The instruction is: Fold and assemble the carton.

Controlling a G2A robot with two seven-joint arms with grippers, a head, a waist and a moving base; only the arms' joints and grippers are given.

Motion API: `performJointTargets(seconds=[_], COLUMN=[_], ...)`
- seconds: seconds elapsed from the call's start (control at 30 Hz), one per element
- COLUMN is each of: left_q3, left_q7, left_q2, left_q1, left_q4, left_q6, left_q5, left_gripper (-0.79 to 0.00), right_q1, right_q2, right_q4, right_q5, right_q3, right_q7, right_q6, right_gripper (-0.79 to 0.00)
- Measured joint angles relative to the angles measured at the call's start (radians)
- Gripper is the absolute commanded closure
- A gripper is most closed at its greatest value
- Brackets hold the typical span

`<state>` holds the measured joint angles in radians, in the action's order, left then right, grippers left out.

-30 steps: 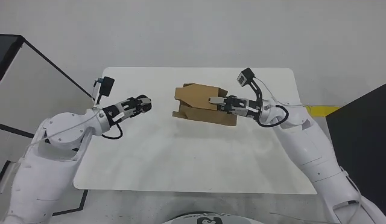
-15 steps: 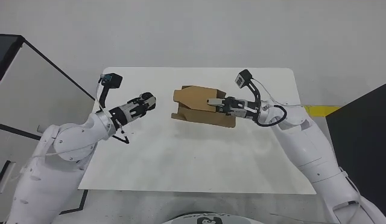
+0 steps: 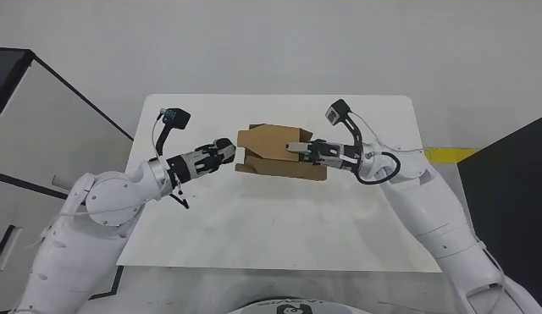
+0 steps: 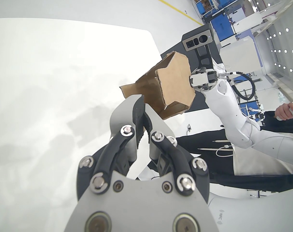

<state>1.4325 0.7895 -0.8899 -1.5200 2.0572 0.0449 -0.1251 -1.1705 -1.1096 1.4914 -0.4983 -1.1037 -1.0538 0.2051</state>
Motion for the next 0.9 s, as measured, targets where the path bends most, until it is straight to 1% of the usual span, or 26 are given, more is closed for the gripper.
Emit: performJointTargets(seconds=[0.27,0.9], left_q3=[-0.025,-0.042], left_q7=[0.010,0.042], left_q2=[-0.004,-0.008], left_q1=[0.013,0.019], left_q4=[-0.007,-0.018], left_q6=[0.021,0.063], left_q5=[0.021,0.057], left_gripper=[0.000,0.000], right_q1=[0.008,0.021], right_q2=[-0.004,-0.013], right_q4=[-0.013,-0.021], right_q5=[-0.015,0.008], right_q3=[0.011,0.022], right_q7=[-0.013,0.076], right_q6=[0.006,-0.021], right_gripper=[0.000,0.000])
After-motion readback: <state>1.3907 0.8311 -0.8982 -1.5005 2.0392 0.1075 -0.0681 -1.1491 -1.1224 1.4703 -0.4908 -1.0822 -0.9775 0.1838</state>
